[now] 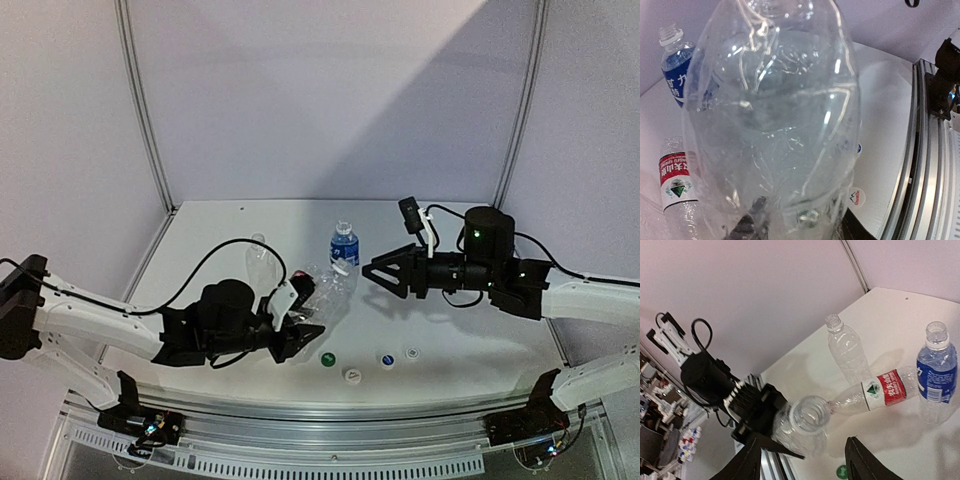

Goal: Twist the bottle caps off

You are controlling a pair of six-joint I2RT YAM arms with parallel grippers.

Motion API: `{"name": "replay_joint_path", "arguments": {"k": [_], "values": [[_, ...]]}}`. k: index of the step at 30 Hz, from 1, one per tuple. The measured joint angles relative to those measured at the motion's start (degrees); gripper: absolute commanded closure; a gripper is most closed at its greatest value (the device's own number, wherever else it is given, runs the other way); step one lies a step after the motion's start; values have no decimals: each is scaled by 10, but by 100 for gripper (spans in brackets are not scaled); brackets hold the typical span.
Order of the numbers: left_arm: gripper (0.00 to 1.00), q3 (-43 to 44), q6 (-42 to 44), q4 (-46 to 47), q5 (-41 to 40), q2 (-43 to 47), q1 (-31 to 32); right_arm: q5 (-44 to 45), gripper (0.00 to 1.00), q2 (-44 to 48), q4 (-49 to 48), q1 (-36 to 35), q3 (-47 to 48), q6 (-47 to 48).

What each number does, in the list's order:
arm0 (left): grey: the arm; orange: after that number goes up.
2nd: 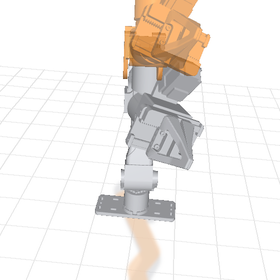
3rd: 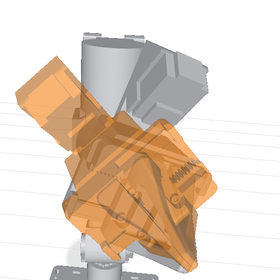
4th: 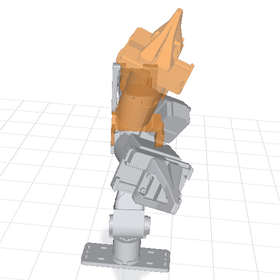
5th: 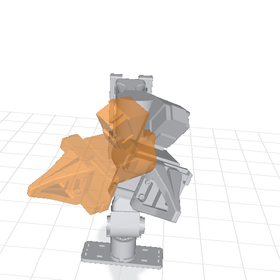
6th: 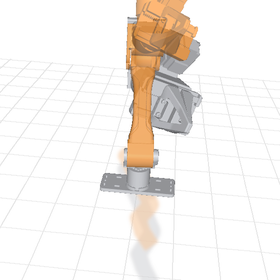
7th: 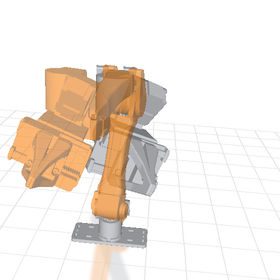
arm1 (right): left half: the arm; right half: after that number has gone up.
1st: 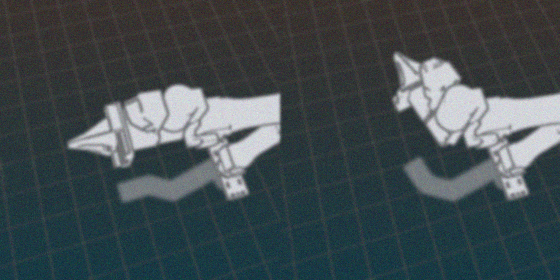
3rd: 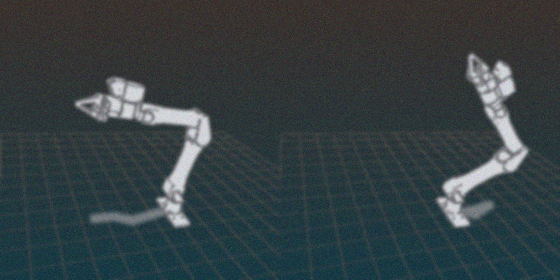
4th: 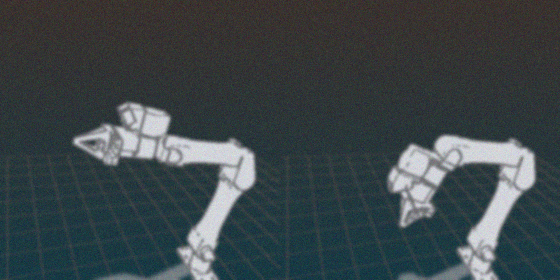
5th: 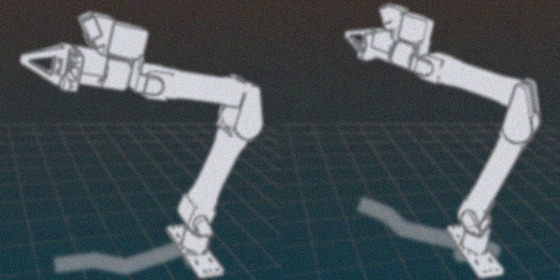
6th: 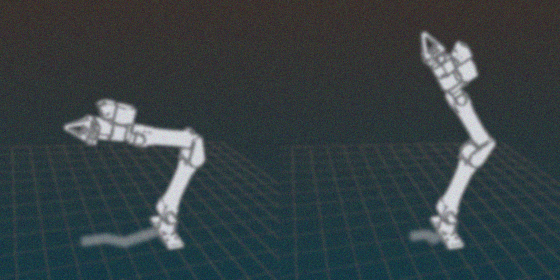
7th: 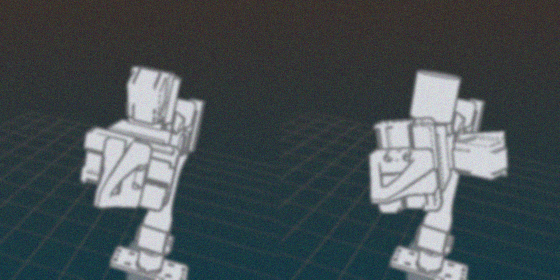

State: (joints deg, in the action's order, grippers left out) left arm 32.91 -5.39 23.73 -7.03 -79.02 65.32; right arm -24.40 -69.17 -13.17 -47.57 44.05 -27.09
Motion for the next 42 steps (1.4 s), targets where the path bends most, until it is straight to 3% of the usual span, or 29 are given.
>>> {"name": "replay_joint_path", "arguments": {"k": [5,13,21,28,34,42], "values": [[65,17,-5,-1,13,-30,0,-25,42,-52,-100,0,-13,-67],[65,26,-9,2,23,-40,0,-34,43,-72,-144,0,-22,-115],[64,28,-15,1,28,-43,-1,-32,57,-101,-179,1,-22,-139],[64,28,-18,-6,31,-46,-1,-32,63,-123,-198,2,-22,-154],[64,28,-18,-5,35,-46,-2,-33,56,-125,-201,2,-22,-158],[64,28,-18,-9,48,-46,-2,-38,58,-146,-205,2,-21,-162]]}}
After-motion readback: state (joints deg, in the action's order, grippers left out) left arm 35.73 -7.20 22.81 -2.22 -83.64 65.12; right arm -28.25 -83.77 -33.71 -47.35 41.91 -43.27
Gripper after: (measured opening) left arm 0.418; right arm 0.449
